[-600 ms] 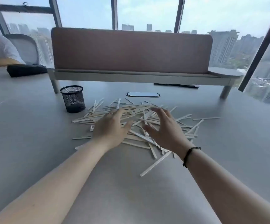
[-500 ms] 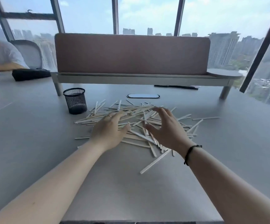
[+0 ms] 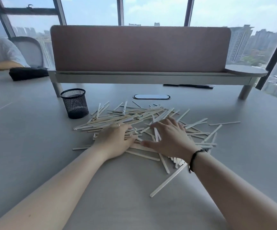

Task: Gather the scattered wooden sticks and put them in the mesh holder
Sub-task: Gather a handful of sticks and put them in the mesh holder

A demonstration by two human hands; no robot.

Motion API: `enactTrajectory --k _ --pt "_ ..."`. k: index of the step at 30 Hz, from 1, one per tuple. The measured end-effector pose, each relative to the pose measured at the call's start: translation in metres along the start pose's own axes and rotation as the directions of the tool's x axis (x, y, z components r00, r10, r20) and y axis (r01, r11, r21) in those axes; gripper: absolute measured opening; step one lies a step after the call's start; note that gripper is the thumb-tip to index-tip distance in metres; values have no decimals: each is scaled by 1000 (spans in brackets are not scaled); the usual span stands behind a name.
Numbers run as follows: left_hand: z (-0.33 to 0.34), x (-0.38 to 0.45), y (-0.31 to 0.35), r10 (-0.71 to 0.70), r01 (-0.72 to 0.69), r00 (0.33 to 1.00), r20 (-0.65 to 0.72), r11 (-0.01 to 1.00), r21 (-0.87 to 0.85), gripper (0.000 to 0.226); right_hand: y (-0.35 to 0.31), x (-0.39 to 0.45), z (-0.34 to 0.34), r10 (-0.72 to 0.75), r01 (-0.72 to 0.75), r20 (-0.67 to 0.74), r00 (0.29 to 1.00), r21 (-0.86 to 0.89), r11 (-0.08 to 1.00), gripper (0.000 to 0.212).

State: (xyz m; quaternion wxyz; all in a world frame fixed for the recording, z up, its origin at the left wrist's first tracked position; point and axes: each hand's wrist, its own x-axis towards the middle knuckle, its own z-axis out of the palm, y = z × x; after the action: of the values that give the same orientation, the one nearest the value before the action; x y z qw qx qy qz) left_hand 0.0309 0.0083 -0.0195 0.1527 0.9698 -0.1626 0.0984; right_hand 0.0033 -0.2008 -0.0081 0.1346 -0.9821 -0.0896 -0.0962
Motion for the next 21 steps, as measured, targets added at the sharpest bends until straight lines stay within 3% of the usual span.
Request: enactTrajectory --k 5,9,12,16,21 --pt "12 1 -16 81 -92 988 -130 993 -77 30 3 0 7 -58 58 18 998 15 998 54" --pt "17 8 -16 93 -112 985 -147 986 -127 17 8 -3 8 -91 94 -50 995 52 994 26" --pt "19 14 -13 132 -154 975 -177 981 -115 17 2 -5 14 -97 104 -78 992 83 991 18" --pt "18 14 -14 195 -240 912 -360 967 -84 22 -4 -4 20 -136 161 -167 977 147 976 7" --pt "9 13 -12 110 -247 817 -566 953 -172 31 1 -3 12 -63 116 -272 960 181 977 9"
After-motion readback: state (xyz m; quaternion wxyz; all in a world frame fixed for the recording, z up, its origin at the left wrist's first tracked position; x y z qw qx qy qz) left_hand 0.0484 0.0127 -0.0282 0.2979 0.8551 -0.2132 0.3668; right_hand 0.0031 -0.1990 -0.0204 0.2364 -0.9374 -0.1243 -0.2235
